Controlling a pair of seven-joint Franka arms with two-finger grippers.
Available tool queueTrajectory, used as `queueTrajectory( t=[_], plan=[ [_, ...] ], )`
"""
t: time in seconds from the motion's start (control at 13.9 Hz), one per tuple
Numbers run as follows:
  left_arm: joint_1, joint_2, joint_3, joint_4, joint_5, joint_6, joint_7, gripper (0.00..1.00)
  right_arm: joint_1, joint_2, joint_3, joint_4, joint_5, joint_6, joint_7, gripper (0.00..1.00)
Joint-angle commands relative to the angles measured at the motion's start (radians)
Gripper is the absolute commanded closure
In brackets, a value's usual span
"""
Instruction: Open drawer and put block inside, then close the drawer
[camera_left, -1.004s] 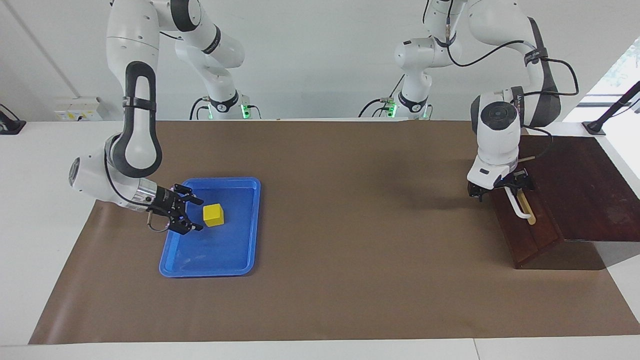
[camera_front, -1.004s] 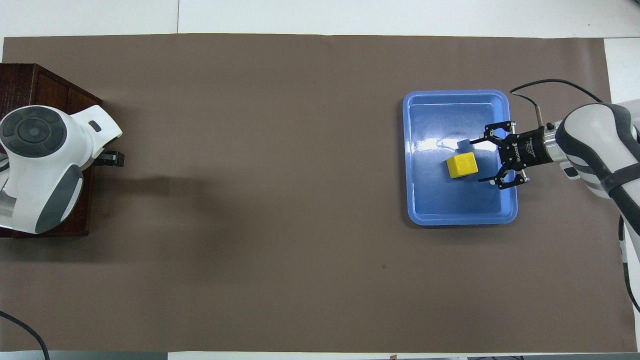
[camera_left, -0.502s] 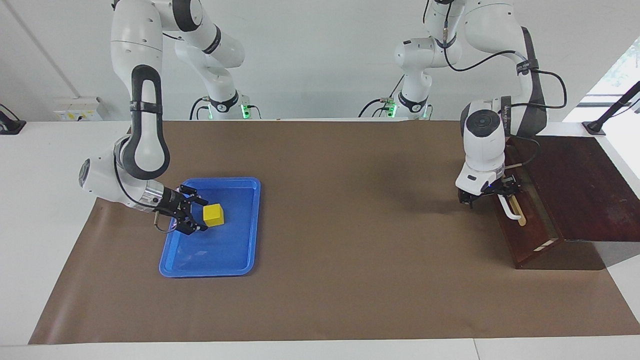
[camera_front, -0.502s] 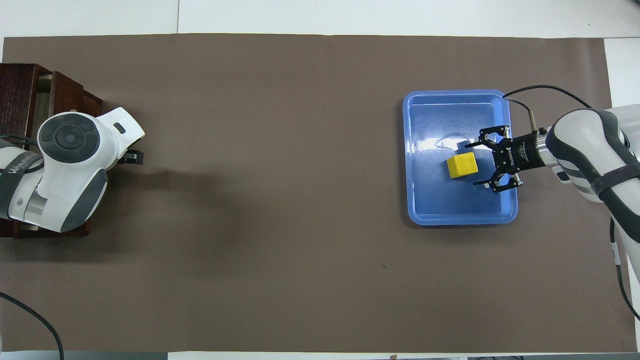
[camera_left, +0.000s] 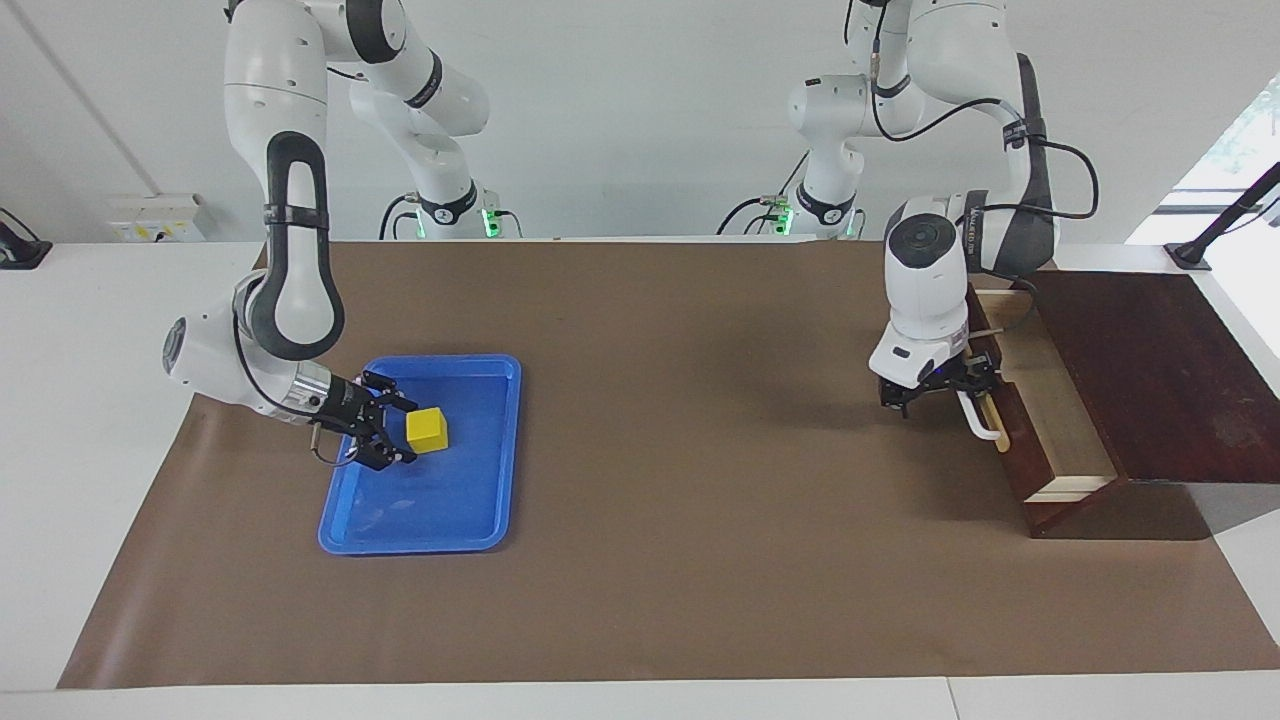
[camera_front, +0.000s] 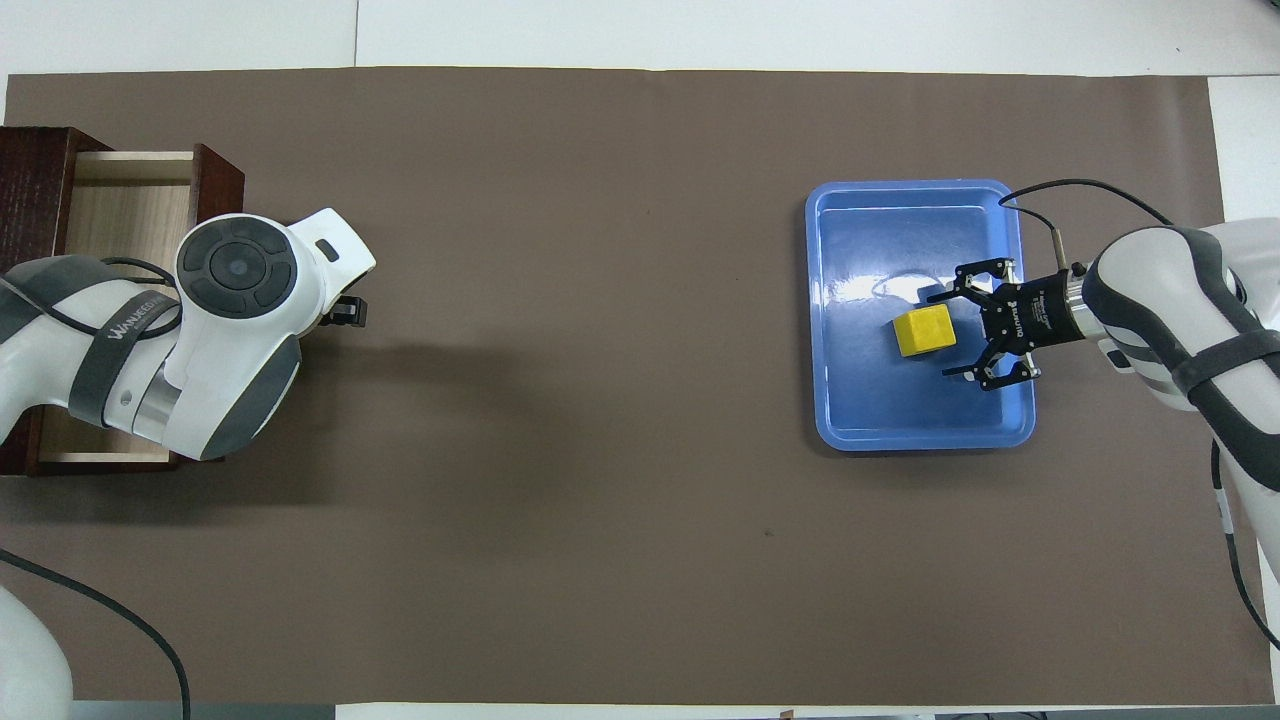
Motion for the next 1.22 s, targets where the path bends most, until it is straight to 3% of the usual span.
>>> queueTrajectory(
  t=[0.0, 0.36, 0.5, 0.57, 0.65, 0.86, 1.15],
  plan=[
    [-0.04, 0.018, 0.007, 0.025, -0.063, -0.02, -0.015, 0.0, 0.002, -0.019, 0.001, -0.032, 0.045, 0.026, -0.041, 0.11],
    [-0.076, 0.018, 0.007, 0.028, -0.099, -0.025, -0.023, 0.0, 0.001, -0.025, 0.001, -0.048, 0.068, 0.026, -0.076, 0.29],
    [-0.086, 0.018, 0.007, 0.051, -0.113, -0.052, -0.031, 0.0, 0.001, -0.025, 0.001, -0.048, 0.068, 0.022, -0.077, 0.53],
    [-0.097, 0.021, 0.007, 0.058, -0.115, -0.068, -0.032, 0.0, 0.001, -0.025, 0.001, -0.048, 0.068, 0.022, -0.077, 0.71],
    [-0.099, 0.022, 0.007, 0.063, -0.115, -0.072, -0.032, 0.0, 0.001, -0.025, 0.001, -0.048, 0.068, 0.019, -0.077, 0.97],
    [-0.09, 0.022, 0.01, 0.064, -0.112, -0.089, -0.031, 0.0, 0.012, -0.025, 0.001, -0.037, 0.068, 0.016, -0.113, 1.0],
    [-0.074, 0.022, 0.013, 0.158, -0.112, -0.189, -0.018, 0.0, 0.019, -0.016, 0.003, 0.034, 0.07, -0.017, -0.072, 1.0]
  ],
)
